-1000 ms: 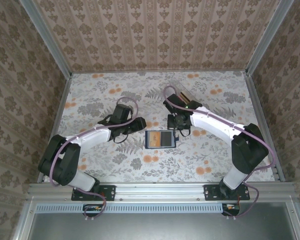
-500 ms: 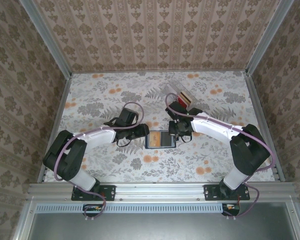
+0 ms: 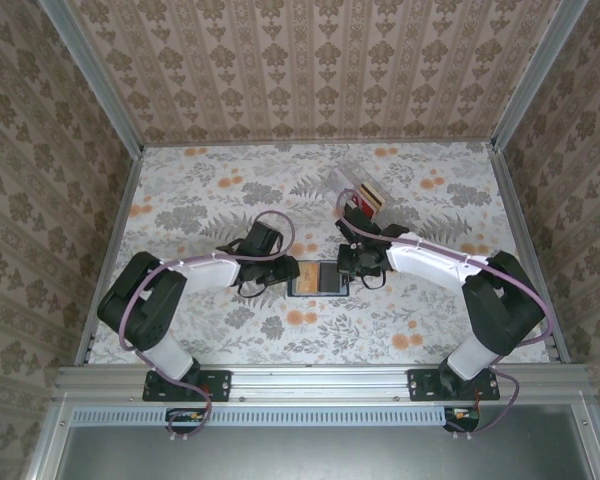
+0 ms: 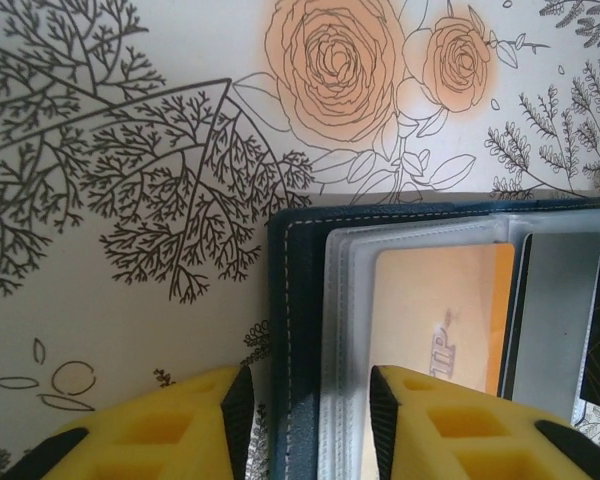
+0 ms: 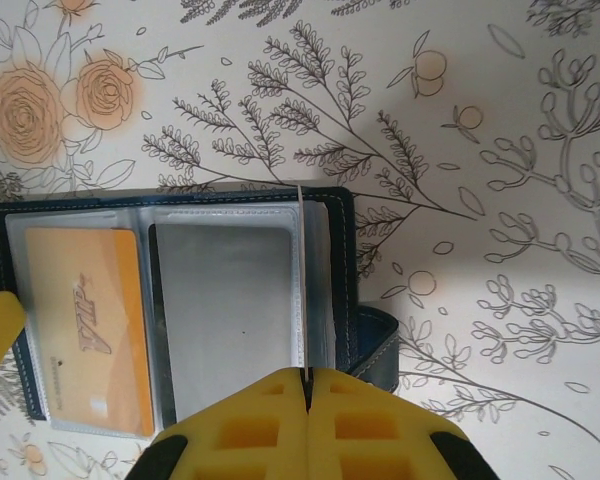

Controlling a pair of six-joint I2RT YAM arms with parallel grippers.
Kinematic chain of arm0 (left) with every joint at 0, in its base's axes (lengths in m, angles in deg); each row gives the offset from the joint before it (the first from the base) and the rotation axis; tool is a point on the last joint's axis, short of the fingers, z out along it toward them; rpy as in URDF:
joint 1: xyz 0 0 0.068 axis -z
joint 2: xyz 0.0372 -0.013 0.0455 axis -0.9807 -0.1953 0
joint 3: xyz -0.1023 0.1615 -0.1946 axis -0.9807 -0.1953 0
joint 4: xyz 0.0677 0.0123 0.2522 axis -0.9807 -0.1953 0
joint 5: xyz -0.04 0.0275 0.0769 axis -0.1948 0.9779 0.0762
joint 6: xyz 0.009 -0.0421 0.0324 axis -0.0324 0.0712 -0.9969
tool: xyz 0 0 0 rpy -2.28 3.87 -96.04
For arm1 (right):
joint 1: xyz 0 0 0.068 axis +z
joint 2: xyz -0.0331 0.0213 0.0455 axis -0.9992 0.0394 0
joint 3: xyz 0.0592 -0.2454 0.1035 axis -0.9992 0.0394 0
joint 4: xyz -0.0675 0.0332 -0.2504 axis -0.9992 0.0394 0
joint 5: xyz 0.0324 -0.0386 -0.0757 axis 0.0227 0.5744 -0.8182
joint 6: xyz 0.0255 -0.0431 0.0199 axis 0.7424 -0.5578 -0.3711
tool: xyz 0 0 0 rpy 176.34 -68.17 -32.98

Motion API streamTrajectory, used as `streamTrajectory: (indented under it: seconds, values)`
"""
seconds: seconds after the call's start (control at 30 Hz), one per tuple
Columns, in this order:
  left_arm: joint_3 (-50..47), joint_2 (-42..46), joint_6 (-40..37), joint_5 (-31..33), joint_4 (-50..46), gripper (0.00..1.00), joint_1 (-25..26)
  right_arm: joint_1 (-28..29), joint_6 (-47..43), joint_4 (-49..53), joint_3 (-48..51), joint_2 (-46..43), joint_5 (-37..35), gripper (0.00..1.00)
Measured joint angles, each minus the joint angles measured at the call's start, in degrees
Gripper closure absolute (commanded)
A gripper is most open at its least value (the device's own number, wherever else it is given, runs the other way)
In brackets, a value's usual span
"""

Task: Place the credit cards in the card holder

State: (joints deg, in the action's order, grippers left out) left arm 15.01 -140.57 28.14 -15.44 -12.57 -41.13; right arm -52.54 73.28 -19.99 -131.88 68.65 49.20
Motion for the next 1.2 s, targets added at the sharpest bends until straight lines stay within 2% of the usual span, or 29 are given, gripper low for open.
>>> streamTrajectory:
  seconds: [0.57, 1.2]
  values:
    - [0.0, -0.6, 0.0, 0.1, 0.7, 0.70, 0.2, -1.2, 0.4, -2.1, 0.7, -3.7, 4.2, 1.00]
    - [0.0, -0.7, 0.0, 0.1, 1.4, 0.70, 0.3, -1.2, 0.4, -7.9, -0.3, -2.5, 13.2, 1.00]
